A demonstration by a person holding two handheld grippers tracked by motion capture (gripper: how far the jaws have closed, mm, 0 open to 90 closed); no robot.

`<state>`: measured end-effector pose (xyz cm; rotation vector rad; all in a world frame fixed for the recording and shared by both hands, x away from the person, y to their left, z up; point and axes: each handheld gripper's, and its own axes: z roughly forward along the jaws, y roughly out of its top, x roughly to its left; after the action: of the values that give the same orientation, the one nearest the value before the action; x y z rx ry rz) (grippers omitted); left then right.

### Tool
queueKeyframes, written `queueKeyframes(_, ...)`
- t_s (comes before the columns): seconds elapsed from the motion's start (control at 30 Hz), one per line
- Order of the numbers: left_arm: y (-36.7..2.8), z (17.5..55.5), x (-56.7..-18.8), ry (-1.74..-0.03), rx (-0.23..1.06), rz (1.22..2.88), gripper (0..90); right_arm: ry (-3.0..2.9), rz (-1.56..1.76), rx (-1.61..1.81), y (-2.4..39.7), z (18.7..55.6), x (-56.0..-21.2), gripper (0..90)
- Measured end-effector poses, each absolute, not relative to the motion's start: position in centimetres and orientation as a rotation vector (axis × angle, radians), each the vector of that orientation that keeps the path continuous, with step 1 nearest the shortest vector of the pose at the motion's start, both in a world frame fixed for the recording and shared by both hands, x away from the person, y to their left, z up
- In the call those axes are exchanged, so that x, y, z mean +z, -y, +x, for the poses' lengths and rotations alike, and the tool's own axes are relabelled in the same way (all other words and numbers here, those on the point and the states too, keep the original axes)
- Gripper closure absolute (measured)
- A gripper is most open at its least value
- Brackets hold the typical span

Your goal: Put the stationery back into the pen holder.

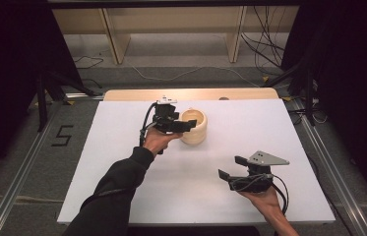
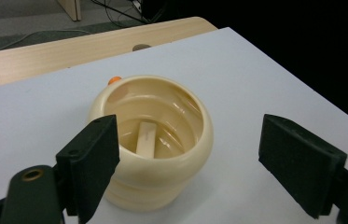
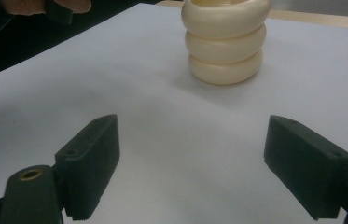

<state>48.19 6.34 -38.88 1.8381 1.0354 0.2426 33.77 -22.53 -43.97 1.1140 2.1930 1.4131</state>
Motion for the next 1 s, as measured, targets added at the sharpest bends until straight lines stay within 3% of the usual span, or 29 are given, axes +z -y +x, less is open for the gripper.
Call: queueKeyframes(1.0,-10.6,43.0,-39.4,-0.961,0.251,1.813,18.0,-2.196,1.109,1.429,22.7,33.7,-44.1,18.8)
